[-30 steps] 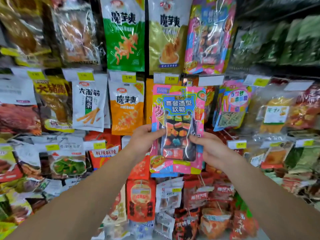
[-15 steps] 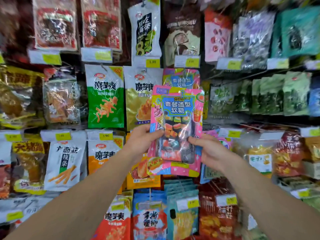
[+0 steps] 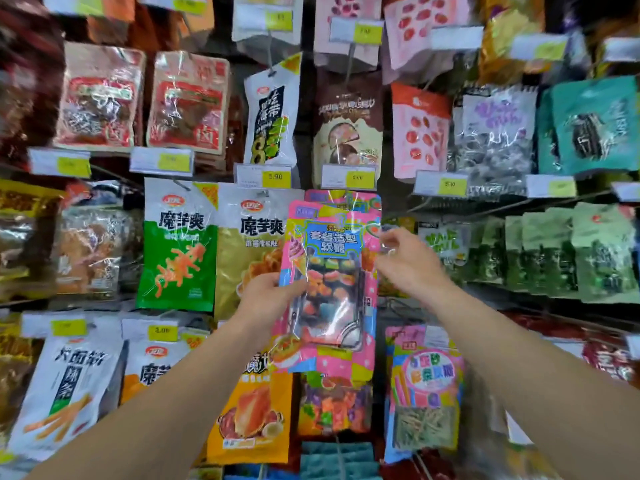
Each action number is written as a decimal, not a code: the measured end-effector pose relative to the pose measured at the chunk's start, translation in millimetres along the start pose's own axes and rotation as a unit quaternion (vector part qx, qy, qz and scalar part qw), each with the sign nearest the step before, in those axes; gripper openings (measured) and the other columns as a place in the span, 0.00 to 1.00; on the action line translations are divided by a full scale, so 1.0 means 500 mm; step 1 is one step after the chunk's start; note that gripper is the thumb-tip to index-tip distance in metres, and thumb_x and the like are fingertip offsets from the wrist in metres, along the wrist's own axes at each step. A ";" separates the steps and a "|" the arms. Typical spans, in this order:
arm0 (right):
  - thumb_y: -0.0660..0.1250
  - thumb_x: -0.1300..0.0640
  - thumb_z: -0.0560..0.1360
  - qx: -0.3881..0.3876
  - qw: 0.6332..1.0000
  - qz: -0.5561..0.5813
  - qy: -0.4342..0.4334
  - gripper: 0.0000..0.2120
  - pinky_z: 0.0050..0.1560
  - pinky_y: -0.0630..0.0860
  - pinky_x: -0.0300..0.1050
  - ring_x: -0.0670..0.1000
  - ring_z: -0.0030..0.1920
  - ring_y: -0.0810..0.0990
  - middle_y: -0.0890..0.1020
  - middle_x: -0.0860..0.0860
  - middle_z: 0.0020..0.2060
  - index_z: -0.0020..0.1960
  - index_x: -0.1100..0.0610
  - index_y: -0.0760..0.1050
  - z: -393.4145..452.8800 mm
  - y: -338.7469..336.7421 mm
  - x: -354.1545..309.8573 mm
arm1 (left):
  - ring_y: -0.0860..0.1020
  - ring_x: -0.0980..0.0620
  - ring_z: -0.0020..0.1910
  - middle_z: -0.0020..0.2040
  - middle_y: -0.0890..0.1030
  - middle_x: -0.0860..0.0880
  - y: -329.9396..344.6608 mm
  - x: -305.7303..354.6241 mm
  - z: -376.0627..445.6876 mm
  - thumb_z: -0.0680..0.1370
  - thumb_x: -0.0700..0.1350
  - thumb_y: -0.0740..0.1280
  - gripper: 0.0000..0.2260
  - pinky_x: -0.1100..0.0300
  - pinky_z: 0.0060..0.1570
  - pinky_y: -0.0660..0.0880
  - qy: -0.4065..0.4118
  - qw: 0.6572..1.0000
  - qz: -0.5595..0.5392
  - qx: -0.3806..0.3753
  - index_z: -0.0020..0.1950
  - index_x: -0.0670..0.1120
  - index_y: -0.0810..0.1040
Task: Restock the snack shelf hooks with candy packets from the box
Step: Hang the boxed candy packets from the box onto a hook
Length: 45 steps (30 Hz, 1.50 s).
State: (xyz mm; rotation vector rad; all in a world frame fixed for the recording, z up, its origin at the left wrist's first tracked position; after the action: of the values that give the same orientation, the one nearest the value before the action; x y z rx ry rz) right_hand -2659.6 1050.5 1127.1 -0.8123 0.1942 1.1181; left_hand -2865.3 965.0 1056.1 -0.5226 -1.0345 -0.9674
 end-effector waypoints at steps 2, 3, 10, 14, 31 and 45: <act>0.69 0.56 0.72 0.007 0.994 -0.082 -0.069 0.21 0.60 0.70 0.43 0.53 0.61 0.75 0.76 0.52 0.60 0.65 0.53 0.73 0.019 0.002 -0.016 | 0.83 0.36 0.47 0.45 0.85 0.37 0.003 -0.002 0.019 0.66 0.52 0.76 0.13 0.32 0.51 0.76 -0.002 1.000 0.015 0.006 0.42 0.44 0.85; 0.68 0.55 0.72 0.006 0.989 -0.112 -0.093 0.23 0.62 0.71 0.46 0.55 0.63 0.73 0.74 0.53 0.62 0.66 0.55 0.71 0.033 0.003 -0.021 | 0.83 0.37 0.46 0.45 0.85 0.38 0.006 0.002 0.029 0.68 0.52 0.76 0.13 0.32 0.51 0.76 0.001 1.000 0.017 0.008 0.43 0.43 0.85; 0.66 0.56 0.73 0.020 0.947 -0.244 -0.210 0.37 0.74 0.62 0.54 0.55 0.76 0.55 0.56 0.50 0.78 0.78 0.53 0.55 0.099 -0.005 -0.076 | 0.84 0.37 0.46 0.43 0.85 0.39 0.023 0.032 0.034 0.76 0.40 0.71 0.04 0.40 0.50 0.80 0.021 0.999 0.001 0.042 0.46 0.39 0.83; 0.65 0.54 0.73 0.034 0.929 -0.301 -0.211 0.38 0.75 0.58 0.53 0.56 0.77 0.51 0.49 0.48 0.79 0.78 0.51 0.52 0.142 -0.015 -0.087 | 0.84 0.39 0.44 0.43 0.86 0.40 0.030 0.040 0.057 0.77 0.41 0.71 0.05 0.41 0.50 0.80 0.011 0.999 0.016 0.029 0.45 0.40 0.84; 0.65 0.54 0.72 0.015 0.940 -0.252 -0.231 0.39 0.74 0.61 0.56 0.56 0.77 0.54 0.54 0.45 0.79 0.79 0.48 0.51 0.179 -0.041 -0.081 | 0.84 0.44 0.46 0.42 0.86 0.46 0.083 0.087 0.074 0.77 0.47 0.70 0.09 0.45 0.57 0.77 0.042 0.997 0.064 0.023 0.46 0.42 0.84; 0.65 0.55 0.75 -0.003 0.951 -0.215 -0.221 0.37 0.74 0.61 0.54 0.54 0.77 0.52 0.53 0.46 0.79 0.79 0.49 0.52 0.166 -0.044 -0.088 | 0.85 0.47 0.39 0.40 0.86 0.45 0.102 0.114 0.073 0.79 0.45 0.67 0.09 0.57 0.39 0.79 0.012 0.998 0.054 0.042 0.47 0.39 0.81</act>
State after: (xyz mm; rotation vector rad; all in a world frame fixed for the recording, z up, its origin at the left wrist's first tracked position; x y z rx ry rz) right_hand -2681.2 1069.9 1219.0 -0.5535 -0.3487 0.8564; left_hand -2828.5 994.5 1126.8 -0.4901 -1.0104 -0.8300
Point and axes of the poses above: each hand's wrist, its own z-axis towards the middle knuckle, its own y-axis out of the palm, x = y × z, the point moved 2 cm from there along z, towards the middle knuckle
